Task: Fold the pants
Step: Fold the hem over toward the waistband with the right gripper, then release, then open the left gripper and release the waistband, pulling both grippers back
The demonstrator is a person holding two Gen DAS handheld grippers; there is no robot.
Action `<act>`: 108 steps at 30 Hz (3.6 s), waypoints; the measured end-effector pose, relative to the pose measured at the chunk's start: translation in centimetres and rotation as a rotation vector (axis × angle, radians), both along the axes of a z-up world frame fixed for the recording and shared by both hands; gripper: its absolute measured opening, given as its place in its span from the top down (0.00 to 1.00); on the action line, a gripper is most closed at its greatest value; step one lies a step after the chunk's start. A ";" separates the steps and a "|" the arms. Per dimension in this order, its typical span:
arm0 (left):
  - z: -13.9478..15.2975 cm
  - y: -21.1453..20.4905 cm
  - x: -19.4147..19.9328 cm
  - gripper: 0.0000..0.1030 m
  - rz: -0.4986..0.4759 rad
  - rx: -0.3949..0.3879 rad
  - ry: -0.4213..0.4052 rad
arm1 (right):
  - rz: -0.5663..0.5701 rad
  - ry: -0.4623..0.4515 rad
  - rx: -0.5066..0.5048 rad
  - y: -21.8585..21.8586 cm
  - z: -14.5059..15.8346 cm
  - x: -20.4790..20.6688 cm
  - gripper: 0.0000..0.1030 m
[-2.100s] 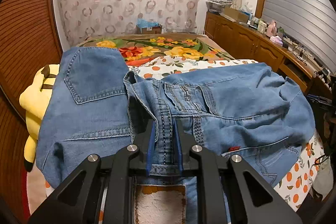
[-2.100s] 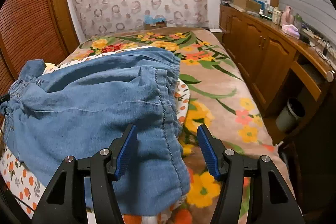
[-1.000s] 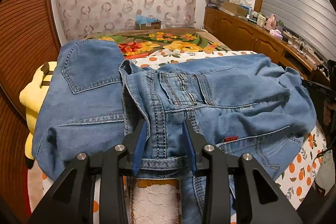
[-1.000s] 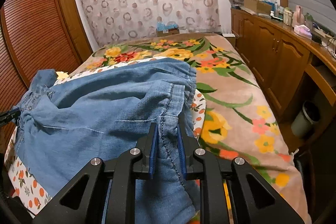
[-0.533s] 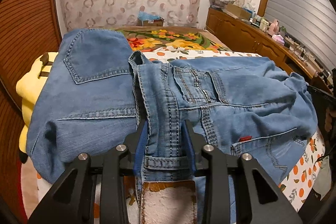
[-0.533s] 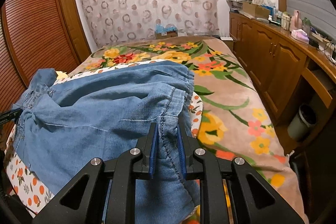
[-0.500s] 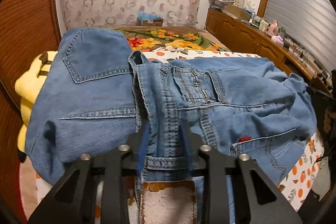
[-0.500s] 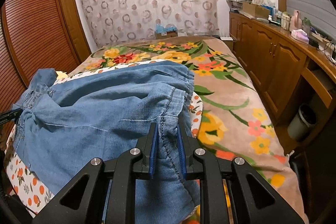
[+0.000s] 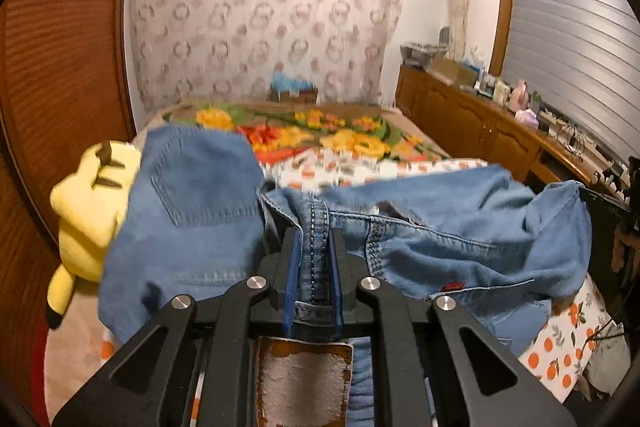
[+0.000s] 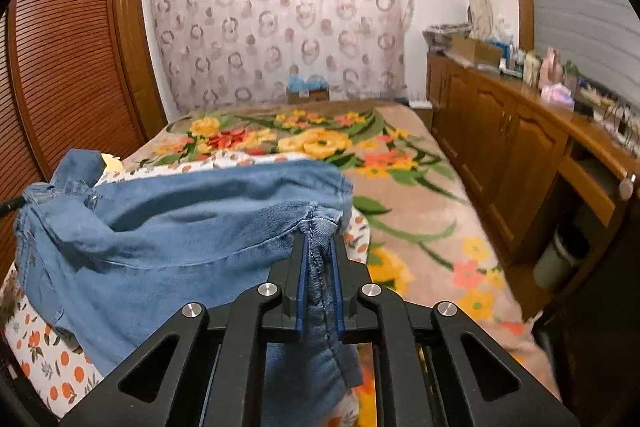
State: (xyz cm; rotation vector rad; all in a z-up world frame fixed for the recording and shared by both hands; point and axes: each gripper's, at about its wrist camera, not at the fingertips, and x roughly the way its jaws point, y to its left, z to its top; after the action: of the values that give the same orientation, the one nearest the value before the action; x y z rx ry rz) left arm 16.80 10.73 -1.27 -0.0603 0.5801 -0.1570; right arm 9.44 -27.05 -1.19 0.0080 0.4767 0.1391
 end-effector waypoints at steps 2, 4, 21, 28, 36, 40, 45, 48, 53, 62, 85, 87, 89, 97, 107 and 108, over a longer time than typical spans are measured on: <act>0.8 0.1 0.1 0.86 0.006 0.002 -0.024 | -0.013 -0.029 -0.006 0.0 0.7 -0.3 0.91; 1.4 0.3 0.6 0.86 0.014 0.007 -0.039 | -0.032 -0.063 -0.011 -0.3 1.5 -0.5 0.91; 2.4 0.4 10.0 0.86 0.071 0.053 -0.049 | -0.058 -0.113 -0.093 2.3 2.5 6.2 0.91; 0.6 0.7 13.6 0.86 0.094 0.073 0.003 | -0.054 -0.077 -0.125 3.8 1.9 11.1 0.91; -1.1 0.5 15.0 0.86 0.088 0.088 0.062 | -0.065 0.033 -0.156 4.8 0.4 15.8 0.91; -1.1 0.1 15.1 0.85 0.073 0.105 0.079 | -0.069 0.069 -0.153 4.7 0.9 17.0 0.91; -1.0 -0.5 14.5 0.81 0.059 0.128 0.078 | -0.068 0.089 -0.156 4.3 2.0 17.1 0.91; -1.0 -0.5 14.4 0.77 0.061 0.127 0.078 | -0.062 0.096 -0.165 4.5 2.2 16.9 0.91; -0.6 0.1 12.9 0.63 0.060 0.109 0.071 | -0.055 0.089 -0.151 4.7 3.0 16.5 0.87; -0.7 0.3 9.9 0.29 0.026 0.107 0.081 | -0.046 0.061 -0.135 5.2 3.3 12.9 0.79; -3.4 -0.7 -0.1 0.27 -0.036 0.092 0.096 | 0.086 0.055 -0.096 7.7 1.4 -1.1 0.48; -3.7 -0.4 -0.6 0.27 -0.036 0.085 0.099 | 0.096 0.069 -0.099 7.8 1.1 -1.8 0.48; -3.9 -0.1 -1.0 0.27 -0.034 0.080 0.100 | 0.107 0.082 -0.101 7.8 1.0 -2.1 0.48; -4.7 0.8 -3.3 0.27 -0.017 0.080 0.100 | 0.163 0.114 -0.083 8.1 1.4 -2.6 0.48; -6.5 2.1 -4.0 0.30 0.004 0.102 0.149 | 0.250 0.126 -0.070 8.5 1.0 -0.1 0.40; -6.8 2.1 -4.0 0.34 0.003 0.105 0.155 | 0.253 0.125 -0.073 8.5 0.8 0.1 0.39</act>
State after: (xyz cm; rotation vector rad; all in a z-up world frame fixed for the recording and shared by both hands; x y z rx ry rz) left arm 12.81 12.79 -8.06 0.0290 0.7420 -0.1196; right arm 9.54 -18.51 -0.39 -0.1166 0.6066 0.3711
